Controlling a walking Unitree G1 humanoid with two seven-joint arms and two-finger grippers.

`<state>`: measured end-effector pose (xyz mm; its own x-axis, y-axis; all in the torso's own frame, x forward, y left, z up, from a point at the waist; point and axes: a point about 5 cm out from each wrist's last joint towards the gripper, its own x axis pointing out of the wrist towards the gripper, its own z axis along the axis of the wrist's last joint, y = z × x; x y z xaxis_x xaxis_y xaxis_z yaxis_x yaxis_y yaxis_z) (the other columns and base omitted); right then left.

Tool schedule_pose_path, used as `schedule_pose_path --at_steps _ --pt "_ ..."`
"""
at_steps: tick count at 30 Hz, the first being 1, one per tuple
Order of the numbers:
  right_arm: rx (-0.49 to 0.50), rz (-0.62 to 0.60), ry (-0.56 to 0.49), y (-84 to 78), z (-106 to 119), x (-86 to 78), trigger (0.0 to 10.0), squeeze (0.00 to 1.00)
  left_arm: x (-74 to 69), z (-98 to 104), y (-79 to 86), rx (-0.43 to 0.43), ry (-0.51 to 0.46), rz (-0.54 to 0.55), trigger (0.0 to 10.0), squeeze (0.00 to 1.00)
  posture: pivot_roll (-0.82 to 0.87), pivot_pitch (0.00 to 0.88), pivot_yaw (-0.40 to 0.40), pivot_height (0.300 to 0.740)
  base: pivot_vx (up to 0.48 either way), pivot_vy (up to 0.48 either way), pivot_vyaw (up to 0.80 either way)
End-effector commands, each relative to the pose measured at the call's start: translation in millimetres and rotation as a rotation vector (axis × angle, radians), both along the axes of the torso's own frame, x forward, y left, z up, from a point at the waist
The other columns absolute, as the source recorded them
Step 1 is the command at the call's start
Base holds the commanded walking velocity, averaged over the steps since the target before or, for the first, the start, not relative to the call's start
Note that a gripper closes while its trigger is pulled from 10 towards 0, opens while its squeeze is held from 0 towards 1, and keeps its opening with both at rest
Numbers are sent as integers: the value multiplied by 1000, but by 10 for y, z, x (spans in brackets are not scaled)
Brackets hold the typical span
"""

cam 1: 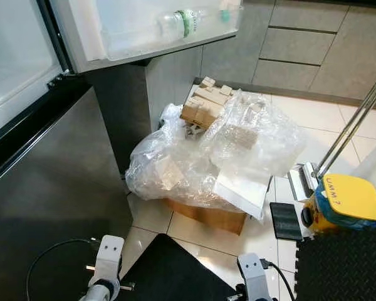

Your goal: Restocking fridge

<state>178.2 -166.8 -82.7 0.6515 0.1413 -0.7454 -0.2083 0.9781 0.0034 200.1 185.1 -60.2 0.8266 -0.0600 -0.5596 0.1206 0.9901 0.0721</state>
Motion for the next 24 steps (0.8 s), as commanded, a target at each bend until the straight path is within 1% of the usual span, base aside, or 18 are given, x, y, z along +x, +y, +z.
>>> schedule_pose_path --at_steps 1,18,20,24 --pt "-6 -11 2 -30 -7 -20 10000 0 -32 -25 11 -1 21 6 10000 0 -70 73 17 740 296 0 0" --pt "-9 -16 10 -31 -22 -52 10000 0 -18 -10 -26 -7 2 -9 10000 0 -73 73 21 740 284 0 0" --pt "-10 -17 11 -36 -22 -53 10000 0 -4 8 -27 -14 -17 -9 10000 0 -73 73 20 740 0 0 0" --pt "-11 -18 12 -43 -23 -55 10000 0 -2 12 -25 -10 -19 -14 10000 0 -73 73 20 740 0 0 0"
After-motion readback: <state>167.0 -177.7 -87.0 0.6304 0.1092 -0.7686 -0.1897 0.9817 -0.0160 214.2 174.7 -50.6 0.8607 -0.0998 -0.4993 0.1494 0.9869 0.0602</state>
